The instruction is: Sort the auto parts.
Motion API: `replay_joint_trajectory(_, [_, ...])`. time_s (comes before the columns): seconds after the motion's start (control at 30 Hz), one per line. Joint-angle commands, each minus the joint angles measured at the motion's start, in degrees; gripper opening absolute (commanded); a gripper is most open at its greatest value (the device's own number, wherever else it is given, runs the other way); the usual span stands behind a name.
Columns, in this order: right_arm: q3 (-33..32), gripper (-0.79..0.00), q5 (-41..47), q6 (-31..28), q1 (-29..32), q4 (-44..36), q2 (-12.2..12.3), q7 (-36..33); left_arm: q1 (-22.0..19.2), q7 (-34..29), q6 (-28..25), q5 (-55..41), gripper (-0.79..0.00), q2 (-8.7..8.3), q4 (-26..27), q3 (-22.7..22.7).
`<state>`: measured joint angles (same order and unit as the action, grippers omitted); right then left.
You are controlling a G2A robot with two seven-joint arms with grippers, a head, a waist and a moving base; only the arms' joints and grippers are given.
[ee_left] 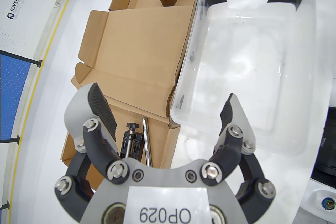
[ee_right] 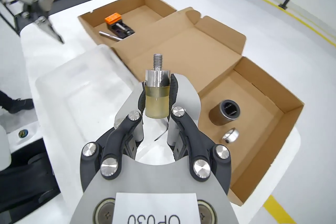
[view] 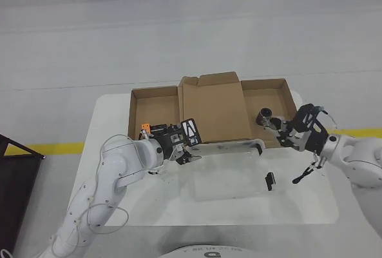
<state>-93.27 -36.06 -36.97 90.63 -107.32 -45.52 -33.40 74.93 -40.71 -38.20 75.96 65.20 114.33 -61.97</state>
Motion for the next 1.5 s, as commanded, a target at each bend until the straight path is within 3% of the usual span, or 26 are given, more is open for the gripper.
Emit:
replay_joint_trajectory(0.0, [3.5,-0.785,3.43,4.11,-7.75,5.33,-0.15,-5.99,0.0,0.0,0.0,0.0,0.0,0.0,0.0,0.0])
replay_joint_trajectory(0.2, [15.03,-0.785,6.83,9.17,-23.14,22.18,-1.86,-12.36,0.0,0.0,0.0,0.0,0.0,0.0,0.0,0.0])
replay_joint_trajectory(0.4, [22.51,-0.785,7.89,10.76,-30.6,36.63,-3.91,-11.8,0.0,0.0,0.0,0.0,0.0,0.0,0.0,0.0])
replay_joint_trajectory(0.67, [25.68,-0.785,9.65,8.87,-34.98,48.27,-5.44,-8.44,0.0,0.0,0.0,0.0,0.0,0.0,0.0,0.0])
replay_joint_trajectory(0.97, [24.94,-0.782,11.35,8.96,-35.94,51.89,-5.68,-6.92,0.0,0.0,0.0,0.0,0.0,0.0,0.0,0.0])
replay_joint_trajectory(1.0, [25.0,-0.76,11.27,9.63,-36.04,52.05,-5.73,-6.99,0.0,0.0,0.0,0.0,0.0,0.0,0.0,0.0])
replay_joint_trajectory(1.17, [25.05,-0.428,12.39,10.42,-36.45,52.8,-5.99,-7.1,0.0,0.0,0.0,0.0,0.0,0.0,0.0,0.0])
replay_joint_trajectory(1.27, [24.57,0.0,13.23,9.79,-36.44,52.87,-5.98,-6.74,0.0,0.0,0.0,0.0,0.0,0.0,0.0,0.0])
replay_joint_trajectory(1.47, [22.17,0.0,14.27,8.11,-35.1,51.44,-5.36,-5.7,0.0,0.0,0.0,0.0,0.0,0.0,0.0,0.0])
